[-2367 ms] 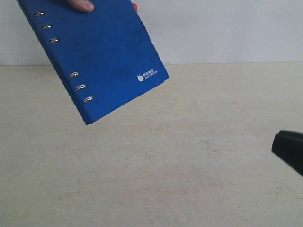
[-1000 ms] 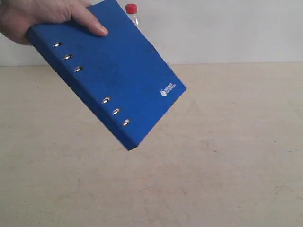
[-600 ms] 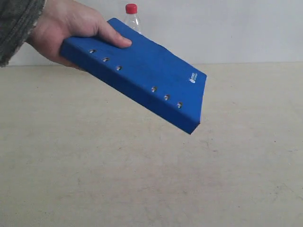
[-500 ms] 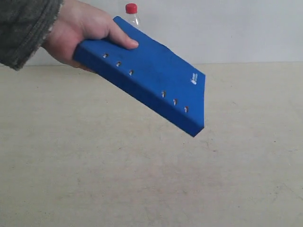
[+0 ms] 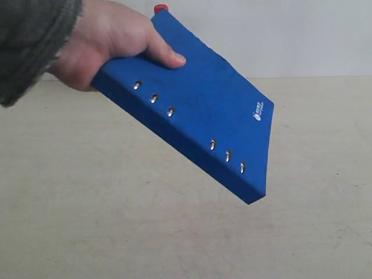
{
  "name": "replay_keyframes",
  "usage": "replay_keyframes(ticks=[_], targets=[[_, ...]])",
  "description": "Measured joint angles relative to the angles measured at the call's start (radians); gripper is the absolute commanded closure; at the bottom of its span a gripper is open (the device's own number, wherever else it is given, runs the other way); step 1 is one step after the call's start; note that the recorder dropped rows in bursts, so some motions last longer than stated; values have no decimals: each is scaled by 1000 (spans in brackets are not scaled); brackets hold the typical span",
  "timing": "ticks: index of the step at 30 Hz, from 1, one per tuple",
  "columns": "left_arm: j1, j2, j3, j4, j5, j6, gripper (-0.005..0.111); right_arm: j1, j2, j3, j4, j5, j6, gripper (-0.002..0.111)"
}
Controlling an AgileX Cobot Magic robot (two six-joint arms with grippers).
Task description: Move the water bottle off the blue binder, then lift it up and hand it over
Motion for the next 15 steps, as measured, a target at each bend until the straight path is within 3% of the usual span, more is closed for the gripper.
replay_keyframes(ticks=[3,15], targets=[[0,0,0,0,0,0,102,-106,0,0,71,0,-58,109],[0,0,0,0,0,0,102,-92,0,0,90,0,-67,109]])
